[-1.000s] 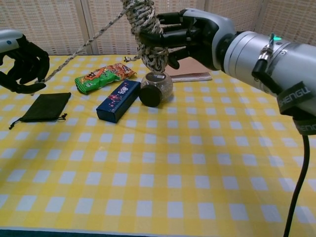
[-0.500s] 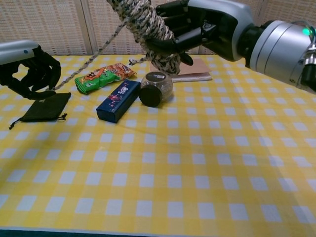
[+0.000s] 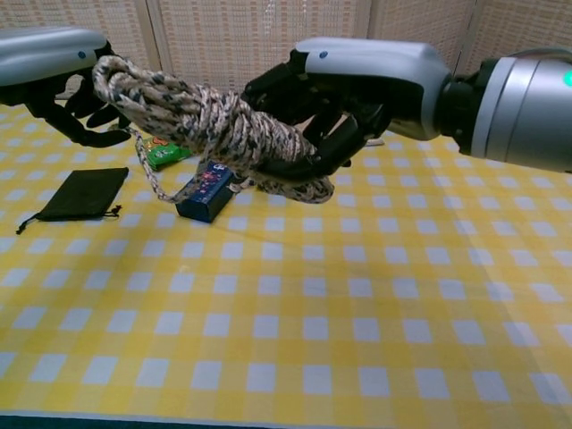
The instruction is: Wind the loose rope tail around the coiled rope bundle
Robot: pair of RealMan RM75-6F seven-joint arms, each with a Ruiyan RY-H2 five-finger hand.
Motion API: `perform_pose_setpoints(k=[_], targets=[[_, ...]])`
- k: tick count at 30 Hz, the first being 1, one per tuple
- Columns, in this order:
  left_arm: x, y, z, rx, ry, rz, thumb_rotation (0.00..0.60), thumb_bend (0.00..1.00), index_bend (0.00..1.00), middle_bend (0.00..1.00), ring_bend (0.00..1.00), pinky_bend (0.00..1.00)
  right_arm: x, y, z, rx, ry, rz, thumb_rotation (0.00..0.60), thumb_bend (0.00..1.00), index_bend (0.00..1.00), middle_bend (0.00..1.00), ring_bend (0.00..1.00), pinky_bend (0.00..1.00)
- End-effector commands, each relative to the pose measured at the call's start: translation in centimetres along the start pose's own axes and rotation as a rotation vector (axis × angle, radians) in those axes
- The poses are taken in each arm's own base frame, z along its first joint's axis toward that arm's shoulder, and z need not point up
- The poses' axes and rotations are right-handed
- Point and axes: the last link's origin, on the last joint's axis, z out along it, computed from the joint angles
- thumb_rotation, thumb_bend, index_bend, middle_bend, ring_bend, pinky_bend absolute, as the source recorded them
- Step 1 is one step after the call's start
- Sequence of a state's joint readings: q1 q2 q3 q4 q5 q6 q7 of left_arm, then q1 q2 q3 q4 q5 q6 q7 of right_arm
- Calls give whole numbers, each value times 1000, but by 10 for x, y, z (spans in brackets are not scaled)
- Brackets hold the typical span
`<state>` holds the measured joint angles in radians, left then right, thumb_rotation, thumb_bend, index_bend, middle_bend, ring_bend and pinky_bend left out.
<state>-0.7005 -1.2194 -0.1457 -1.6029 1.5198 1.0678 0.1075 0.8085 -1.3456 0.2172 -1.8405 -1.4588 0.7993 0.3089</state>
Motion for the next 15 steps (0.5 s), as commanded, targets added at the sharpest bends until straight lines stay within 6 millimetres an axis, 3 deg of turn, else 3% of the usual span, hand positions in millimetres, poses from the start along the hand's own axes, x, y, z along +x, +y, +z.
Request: perform_pose_setpoints(k=[1,15], targets=[[17,8,7,-31,58,79,600,546,655,801,750,746,-7,-6,3,-28,-68,-46,600,466,959,771,829,775],[34,48,16,-120,178,192,600,546,647,801,750,746,-28,-15,39,-192,-94,49,600,464,972,780,845,775]])
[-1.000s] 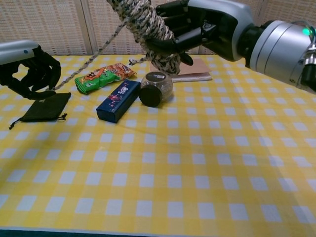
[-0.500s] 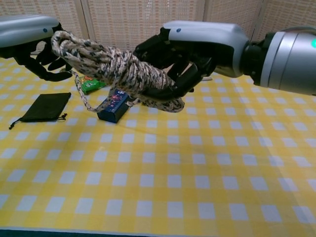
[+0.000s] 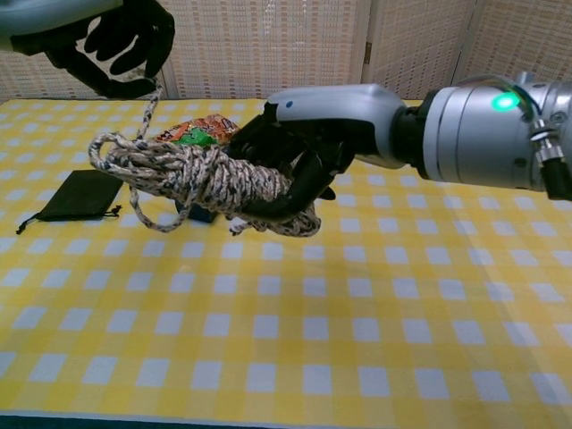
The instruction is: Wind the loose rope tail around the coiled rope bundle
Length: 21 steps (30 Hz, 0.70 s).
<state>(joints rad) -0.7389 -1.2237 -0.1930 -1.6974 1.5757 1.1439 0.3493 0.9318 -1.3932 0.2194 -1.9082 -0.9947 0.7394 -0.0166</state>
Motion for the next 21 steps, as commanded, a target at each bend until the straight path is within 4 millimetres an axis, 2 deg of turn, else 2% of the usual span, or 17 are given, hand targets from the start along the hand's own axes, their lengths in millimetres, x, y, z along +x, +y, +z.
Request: perform_pose_setpoints(k=[1,9,21], targets=[[5,11,2,-22,28,4,600,546,647,801,750,746,-9,-13,17,-36,-4,43,600,465,973,782,847,775],[5,24,-1,-50,49,17,600,546,645,801,750,746,-12,-16,31,-135,41,152,600,465,980,793,863,786],[0,23,-9,-39,53,-6,600,546,645,801,750,746,-8,-5,38,-217,136,216,600,471,980,795,873,796]])
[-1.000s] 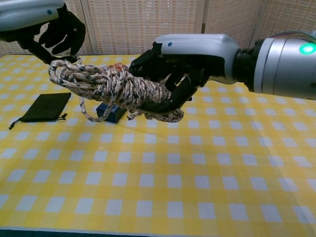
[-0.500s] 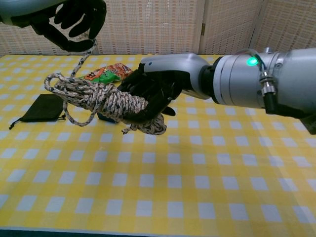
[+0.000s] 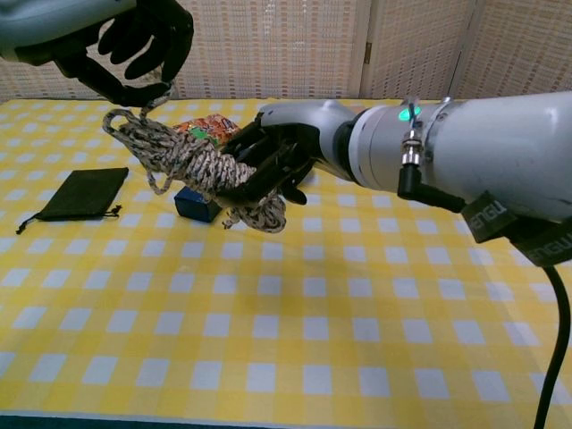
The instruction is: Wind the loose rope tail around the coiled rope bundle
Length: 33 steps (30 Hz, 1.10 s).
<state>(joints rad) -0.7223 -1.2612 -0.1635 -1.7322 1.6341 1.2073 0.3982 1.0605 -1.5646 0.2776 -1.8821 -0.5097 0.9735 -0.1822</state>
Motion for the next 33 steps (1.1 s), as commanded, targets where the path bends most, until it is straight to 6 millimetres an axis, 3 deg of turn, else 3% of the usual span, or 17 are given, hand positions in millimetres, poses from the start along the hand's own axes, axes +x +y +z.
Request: perform_pose_setpoints(k=[1,14,33], targets=[[0,0,-4,4,4,-6,600,546,645,801,750,746,3,2,3,-20,41,37,600,471,980,795,874,798],[1,0,-23,35,44,-19,600,547,643,801,750,746,6,2,14,-22,199,244,600,475,980,797,878,808],[-6,-5,-31,52,20,-52,600,547,639,801,749,746,12,-4,14,105,288,357,600,474,980,797,873,810]])
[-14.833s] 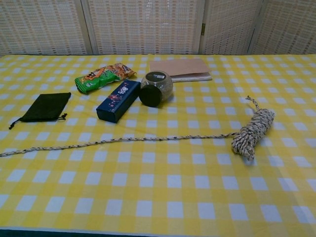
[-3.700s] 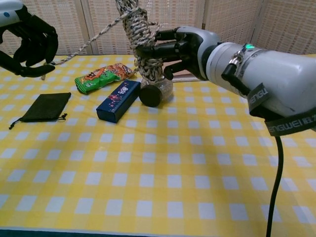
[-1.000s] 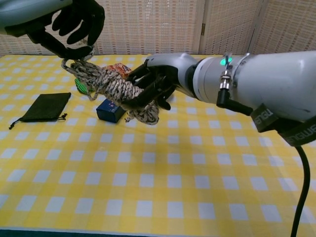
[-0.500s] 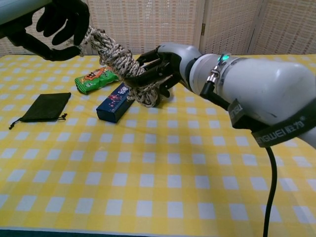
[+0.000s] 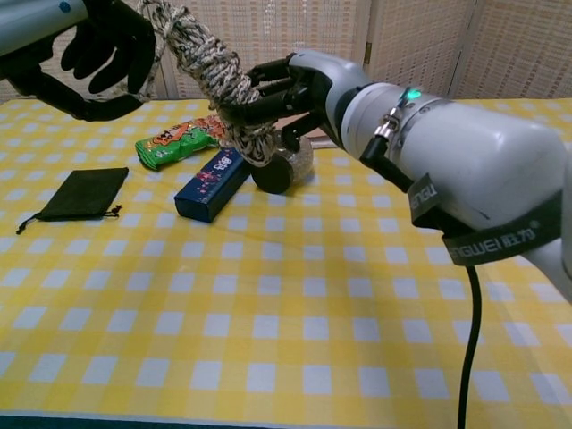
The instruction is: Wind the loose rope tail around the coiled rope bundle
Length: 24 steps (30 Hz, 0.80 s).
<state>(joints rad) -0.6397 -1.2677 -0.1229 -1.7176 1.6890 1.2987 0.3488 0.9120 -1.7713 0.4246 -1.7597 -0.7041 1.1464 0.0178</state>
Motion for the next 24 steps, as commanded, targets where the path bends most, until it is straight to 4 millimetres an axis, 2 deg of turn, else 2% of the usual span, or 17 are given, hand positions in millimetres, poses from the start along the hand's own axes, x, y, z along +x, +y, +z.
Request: perform_pose_setpoints(k=[1,4,6,10,13,20,24], targets=[[-1,-2,-1,8,-2,-8,600,547,638,801,749,745,1,0,-1,14,0,19,600,475,980,797,873,810],[-1,-3,-1,15,1,-10,600,544,605,801,745,746,1,0,0,21,-4,29,600,475,980,796,872,810],[-1,-4,-1,21,-1,-10,600,529,548,799,736,746,1,1,0,23,-3,28,600,474,980,797,873,810],[-1,-6,-3,36,-1,-12,600,411,445,770,711,746,4,3,1,27,12,7,600,475,980,797,872,810],[-2,-7,-4,47,-3,-16,600,369,393,746,695,746,8,5,2,39,36,-32,600,475,980,797,872,810],[-4,-14,-9,91,-31,-28,600,343,292,666,642,746,24,8,2,70,97,-118,600,474,980,797,871,810],[-6,-20,-15,128,-50,-31,600,334,282,636,622,745,34,10,1,78,124,-149,600,474,980,796,869,810]])
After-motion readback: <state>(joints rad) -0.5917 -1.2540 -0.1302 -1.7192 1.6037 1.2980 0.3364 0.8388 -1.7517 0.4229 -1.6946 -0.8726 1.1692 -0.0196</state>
